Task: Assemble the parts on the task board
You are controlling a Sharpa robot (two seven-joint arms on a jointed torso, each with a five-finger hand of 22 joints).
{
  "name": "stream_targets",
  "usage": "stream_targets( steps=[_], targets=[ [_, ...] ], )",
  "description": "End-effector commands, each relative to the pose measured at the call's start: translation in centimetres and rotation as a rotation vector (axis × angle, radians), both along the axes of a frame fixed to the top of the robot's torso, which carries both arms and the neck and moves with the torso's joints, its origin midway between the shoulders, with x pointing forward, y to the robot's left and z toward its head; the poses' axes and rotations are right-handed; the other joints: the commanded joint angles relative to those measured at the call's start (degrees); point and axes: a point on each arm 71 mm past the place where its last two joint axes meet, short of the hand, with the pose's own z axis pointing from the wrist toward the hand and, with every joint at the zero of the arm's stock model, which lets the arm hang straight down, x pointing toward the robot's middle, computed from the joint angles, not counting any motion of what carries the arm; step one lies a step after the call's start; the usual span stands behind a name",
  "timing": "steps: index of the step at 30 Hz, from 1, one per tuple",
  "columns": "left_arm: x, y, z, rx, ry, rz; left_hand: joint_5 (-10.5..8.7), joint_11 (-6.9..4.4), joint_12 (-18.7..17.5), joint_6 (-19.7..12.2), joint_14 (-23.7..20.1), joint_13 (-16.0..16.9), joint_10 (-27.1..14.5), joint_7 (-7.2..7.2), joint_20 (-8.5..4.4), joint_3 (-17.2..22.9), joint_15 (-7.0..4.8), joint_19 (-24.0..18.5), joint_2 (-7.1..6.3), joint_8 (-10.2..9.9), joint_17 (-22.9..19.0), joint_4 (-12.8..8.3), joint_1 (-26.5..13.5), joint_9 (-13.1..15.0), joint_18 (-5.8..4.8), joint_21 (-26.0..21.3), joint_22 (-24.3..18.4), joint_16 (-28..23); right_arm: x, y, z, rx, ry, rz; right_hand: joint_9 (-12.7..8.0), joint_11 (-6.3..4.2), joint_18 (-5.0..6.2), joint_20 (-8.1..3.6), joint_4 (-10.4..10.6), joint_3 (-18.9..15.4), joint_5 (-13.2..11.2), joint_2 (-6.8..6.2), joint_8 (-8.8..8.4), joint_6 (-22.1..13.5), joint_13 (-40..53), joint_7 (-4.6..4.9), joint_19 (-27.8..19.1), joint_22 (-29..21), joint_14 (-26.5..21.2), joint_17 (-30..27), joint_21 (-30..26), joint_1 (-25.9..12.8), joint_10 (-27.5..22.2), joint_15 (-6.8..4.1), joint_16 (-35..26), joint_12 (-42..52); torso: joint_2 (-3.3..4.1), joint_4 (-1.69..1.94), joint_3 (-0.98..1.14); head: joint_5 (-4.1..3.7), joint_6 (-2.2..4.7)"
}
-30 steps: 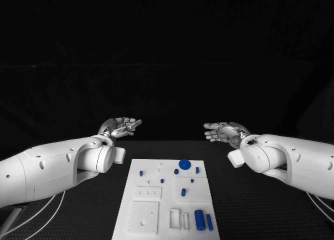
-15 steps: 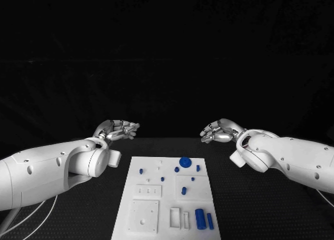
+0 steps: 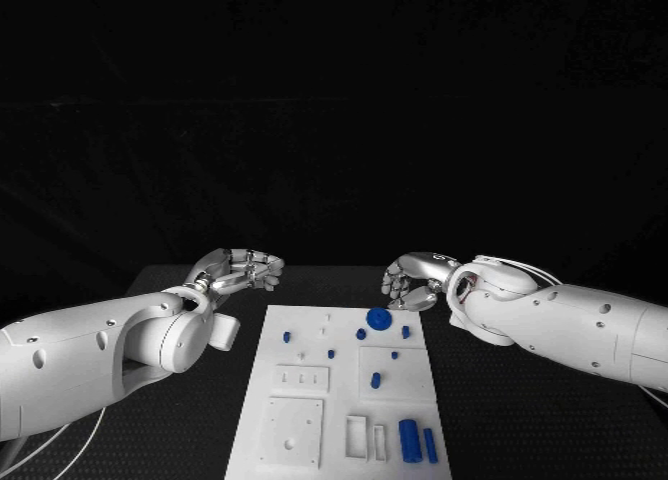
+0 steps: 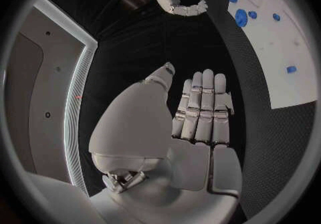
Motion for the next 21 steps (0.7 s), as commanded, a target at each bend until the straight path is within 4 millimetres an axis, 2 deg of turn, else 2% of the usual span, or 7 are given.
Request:
stream_targets(
  steps=[1, 10, 14, 15, 16, 17, 21],
  targets=[
    [-0.3, -0.7, 0.4, -0.029, -0.021, -0.063, 0.16, -0.1, -0.3, 0.3, 0.1, -0.1, 0.5, 0.02, -0.24, -0.6, 0.0, -0.1, 0.14, -0.3, 0.1, 0.2, 0.6, -0.1, 0.19, 0.2, 1.2, -0.4, -0.1, 0.6, -0.3, -0.156, -0.08, 0.059, -0.1, -0.13, 0.94, 0.04, 0.1, -0.3, -0.4, -0.23, -0.27, 0.6, -0.1, -0.11, 1.1, 0.1, 1.3, 0.6, 0.5, 0.3, 0.7, -0.36, 0.4, -0.5, 1.33, 0.94, -0.11, -0.51, -0.25],
    [-0.7, -1.1, 0.5, -0.041, -0.017, -0.085, 0.13, -0.02, -0.9, 0.5, 0.0, -0.2, 0.6, 0.07, -0.27, -1.3, 0.03, -0.3, 0.16, -0.7, 0.2, 0.7, 0.6, -0.4, 0.08, 0.3, 1.2, -0.8, -0.5, 2.3, -0.7, -0.219, -0.147, 0.112, -0.5, -0.14, 1.2, -1.28, 0.2, 0.3, -0.9, -0.72, -0.81, 1.0, -0.2, -0.13, 5.9, 0.7, 6.1, 3.0, 2.0, 1.1, 1.5, -2.25, 1.5, -1.9, 2.9, 1.5, -0.44, -1.14, -0.08],
    [-0.7, -1.3, 0.5, -0.045, -0.015, -0.097, 0.1, -0.05, -1.3, 0.6, 1.1, -0.3, 0.9, 0.09, -0.55, -1.9, -0.3, 0.3, 0.26, -1.0, 0.8, 1.3, 0.9, -0.7, 0.19, 0.8, 1.3, -0.4, -0.7, 3.0, -0.9, -0.223, -0.155, 0.13, -0.7, -0.32, 1.2, -2.27, 0.8, 2.2, -2.8, -1.5, -1.01, 1.2, -0.2, -0.23, 8.7, 0.9, 8.6, 4.7, 3.0, 1.2, 1.9, -3.01, 2.1, -2.6, 3.53, 1.82, -0.58, -1.52, -0.08],
    [-0.7, -1.4, 0.5, -0.046, -0.015, -0.099, 0.09, -0.04, -1.4, 0.7, 1.2, -0.3, 0.9, 0.09, -0.57, -2.0, -0.32, 0.4, 0.27, -1.0, 0.8, 1.4, 0.9, -0.7, 0.18, 0.8, 1.3, -0.4, -0.7, 3.1, -0.9, -0.224, -0.157, 0.132, -0.7, -0.34, 1.2, -2.41, 0.8, 2.4, -2.8, -1.6, -1.04, 1.3, -0.2, -0.25, 9.1, 0.9, 8.9, 5.0, 3.1, 1.1, 2.0, -3.09, 2.2, -2.7, 3.66, 2.08, -0.68, -1.8, -0.12],
    [-0.8, -1.5, 0.6, -0.048, -0.015, -0.101, 0.1, -0.04, -1.4, 0.7, 1.1, -0.3, 1.0, 0.09, -0.58, -2.0, -0.32, 0.4, 0.28, -1.0, 0.8, 1.5, 1.0, -0.7, 0.18, 0.8, 1.3, -0.4, -0.7, 3.2, -0.9, -0.229, -0.158, 0.133, -0.7, -0.37, 1.2, -2.53, 0.8, 2.6, -2.8, -1.6, -1.06, 1.3, -0.2, -0.26, 9.4, 0.9, 9.2, 5.3, 3.2, 1.1, 2.1, -3.15, 2.2, -2.8, 3.79, 2.75, -0.92, -2.46, -0.09],
    [-0.8, -1.5, 0.6, -0.049, -0.015, -0.104, 0.11, -0.02, -1.5, 0.7, 1.0, -0.4, 1.0, 0.1, -0.59, -2.1, -0.3, 0.3, 0.3, -1.1, 0.9, 1.6, 1.0, -0.8, 0.15, 0.8, 1.3, -0.6, -0.7, 3.2, -0.9, -0.232, -0.157, 0.133, -0.8, -0.39, 1.2, -2.63, 0.7, 2.7, -2.8, -1.6, -1.09, 1.4, -0.2, -0.27, 9.6, 1.0, 9.4, 5.6, 3.2, 1.0, 2.1, -3.19, 2.3, -3.0, 3.93, 2.99, -1.02, -2.65, -0.04],
    [-0.9, -1.7, 0.6, -0.051, -0.014, -0.109, 0.12, 0.01, -1.9, 0.8, 0.7, -0.4, 1.1, 0.11, -0.52, -2.6, -0.19, 0.0, 0.34, -1.3, 1.0, 2.2, 1.4, -0.9, 0.03, 0.8, 1.2, -1.0, -0.6, 3.2, -1.0, -0.243, -0.157, 0.131, -0.8, -0.44, 1.2, -2.79, 0.7, 2.8, -2.9, -1.67, -1.12, 1.5, -0.2, -0.3, 10.1, 1.1, 9.8, 6.1, 3.3, 0.8, 2.3, -3.27, 2.4, -3.1, 4.44, 3.21, -1.21, -2.87, 0.12]
  ],
)
